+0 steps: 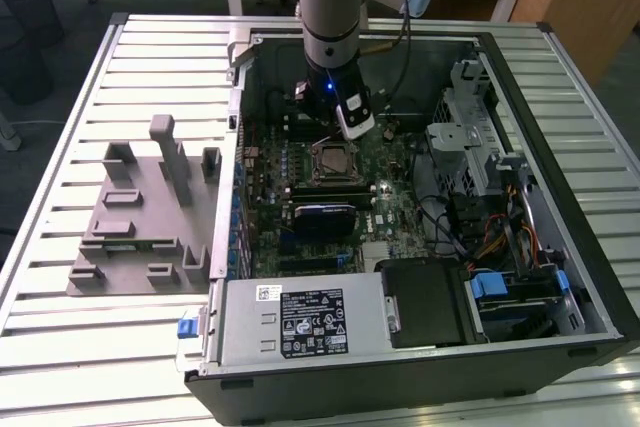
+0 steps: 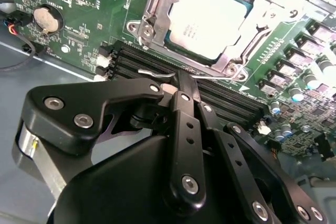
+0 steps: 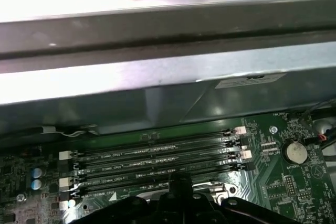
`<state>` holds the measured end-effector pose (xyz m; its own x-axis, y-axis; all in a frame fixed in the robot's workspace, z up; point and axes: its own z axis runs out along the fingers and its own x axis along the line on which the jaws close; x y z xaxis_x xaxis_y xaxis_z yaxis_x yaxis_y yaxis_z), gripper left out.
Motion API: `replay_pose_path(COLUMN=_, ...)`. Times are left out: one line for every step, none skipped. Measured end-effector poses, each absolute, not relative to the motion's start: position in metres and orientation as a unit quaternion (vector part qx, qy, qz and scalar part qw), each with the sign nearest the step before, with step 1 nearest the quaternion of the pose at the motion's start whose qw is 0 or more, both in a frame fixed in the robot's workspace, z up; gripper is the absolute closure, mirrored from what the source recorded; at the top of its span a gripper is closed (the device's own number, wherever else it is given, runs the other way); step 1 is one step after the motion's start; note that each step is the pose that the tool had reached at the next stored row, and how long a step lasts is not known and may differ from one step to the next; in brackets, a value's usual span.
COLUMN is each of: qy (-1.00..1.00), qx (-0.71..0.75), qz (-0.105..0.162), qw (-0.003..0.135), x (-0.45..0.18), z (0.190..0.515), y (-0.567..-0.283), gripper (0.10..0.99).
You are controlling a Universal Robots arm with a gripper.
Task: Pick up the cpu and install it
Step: 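Install the first cpu locking lever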
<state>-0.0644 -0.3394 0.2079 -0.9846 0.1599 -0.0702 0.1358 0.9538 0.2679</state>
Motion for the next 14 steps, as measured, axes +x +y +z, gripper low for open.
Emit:
replay_pose_path(qy=0.988, qx=0.075, qz=0.13, qw=0.046, x=-0.064, z=0.208, y=-0.339, gripper=0.98)
replay_pose_path(qy=0.988, qx=0.076, qz=0.127, qw=0.046, x=-0.064, z=0.207, y=-0.338, gripper=0.98)
replay_pose_path(qy=0.988, qx=0.076, qz=0.124, qw=0.046, x=-0.063, z=0.207, y=-0.337, gripper=0.98)
replay_pose_path(qy=0.989, qx=0.076, qz=0.12, qw=0.047, x=-0.063, z=0.207, y=-0.335, gripper=0.98)
replay_pose_path(qy=0.989, qx=0.077, qz=0.116, qw=0.047, x=-0.063, z=0.206, y=-0.334, gripper=0.98)
replay_pose_path(qy=0.989, qx=0.078, qz=0.113, qw=0.048, x=-0.063, z=0.206, y=-0.333, gripper=0.98)
replay_pose_path(qy=0.99, qx=0.078, qz=0.11, qw=0.048, x=-0.063, z=0.205, y=-0.332, gripper=0.98)
replay_pose_path(qy=0.99, qx=0.079, qz=0.108, qw=0.048, x=-0.063, z=0.205, y=-0.331, gripper=0.98)
replay_pose_path(qy=0.99, qx=0.08, qz=0.106, qw=0.048, x=-0.063, z=0.204, y=-0.33, gripper=0.98)
replay_pose_path(qy=0.99, qx=0.082, qz=0.104, qw=0.049, x=-0.062, z=0.204, y=-0.329, gripper=0.98)
replay_pose_path(qy=0.99, qx=0.082, qz=0.102, qw=0.049, x=-0.062, z=0.204, y=-0.328, gripper=0.98)
replay_pose_path(qy=0.99, qx=0.083, qz=0.099, qw=0.049, x=-0.061, z=0.203, y=-0.327, gripper=0.98)
replay_pose_path(qy=0.991, qx=0.084, qz=0.096, qw=0.05, x=-0.061, z=0.203, y=-0.326, gripper=0.98)
replay_pose_path(qy=0.991, qx=0.085, qz=0.093, qw=0.05, x=-0.06, z=0.203, y=-0.325, gripper=0.98)
